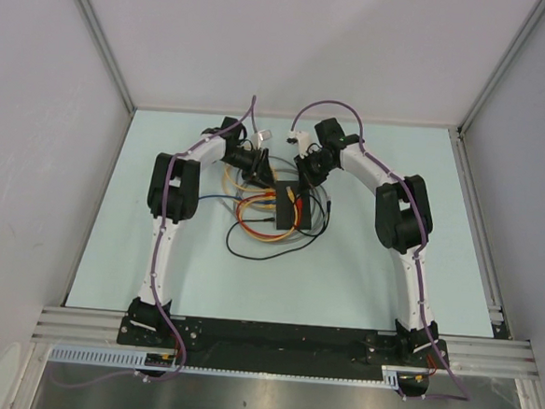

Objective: Pull the plug from the switch port

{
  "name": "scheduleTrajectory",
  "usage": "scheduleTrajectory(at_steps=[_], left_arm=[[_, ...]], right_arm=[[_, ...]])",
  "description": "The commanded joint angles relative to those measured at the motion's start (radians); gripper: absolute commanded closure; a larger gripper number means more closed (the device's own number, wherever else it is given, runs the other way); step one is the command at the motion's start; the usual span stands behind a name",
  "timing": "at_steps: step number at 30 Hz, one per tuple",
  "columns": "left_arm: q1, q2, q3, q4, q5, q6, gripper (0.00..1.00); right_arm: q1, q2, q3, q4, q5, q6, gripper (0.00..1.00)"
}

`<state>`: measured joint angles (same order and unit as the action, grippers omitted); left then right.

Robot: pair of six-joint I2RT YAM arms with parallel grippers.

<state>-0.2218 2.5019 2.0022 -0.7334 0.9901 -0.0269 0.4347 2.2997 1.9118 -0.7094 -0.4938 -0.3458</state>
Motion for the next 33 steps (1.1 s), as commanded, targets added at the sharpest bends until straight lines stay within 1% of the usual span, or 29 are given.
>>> scheduleTrajectory(at_steps=[1,4,10,16,20,22,23,26,33], left_arm=[[0.007,0.035,0.004,0.009,0.018,-0.007,0.58],[0.010,0.037,0.001,0.011,0.028,-0.007,0.59],[0.015,0.037,-0.008,0.011,0.045,0.002,0.65],[0.016,0.041,-0.010,0.005,0.082,0.013,0.65],[0.021,0.054,-0.011,0.009,0.117,0.016,0.69],[0.025,0.061,-0.013,0.014,0.163,0.018,0.68],[0.030,0.066,-0.013,0.019,0.180,0.019,0.65],[0.038,0.075,-0.016,0.025,0.222,0.016,0.62],[0.039,0.080,-0.019,0.042,0.223,-0.007,0.66]], right_arm=[[0.015,0.049,-0.054,-0.124,0.087,-0.028,1.00],[0.012,0.047,-0.056,-0.124,0.089,-0.027,1.00],[0.016,0.046,-0.057,-0.122,0.093,-0.027,1.00],[0.018,0.049,-0.057,-0.119,0.097,-0.028,1.00],[0.018,0.049,-0.059,-0.119,0.098,-0.030,1.00],[0.019,0.046,-0.060,-0.121,0.100,-0.030,1.00],[0.021,0.046,-0.060,-0.121,0.101,-0.028,1.00],[0.019,0.044,-0.062,-0.117,0.103,-0.030,1.00],[0.024,0.047,-0.060,-0.117,0.107,-0.028,1.00]])
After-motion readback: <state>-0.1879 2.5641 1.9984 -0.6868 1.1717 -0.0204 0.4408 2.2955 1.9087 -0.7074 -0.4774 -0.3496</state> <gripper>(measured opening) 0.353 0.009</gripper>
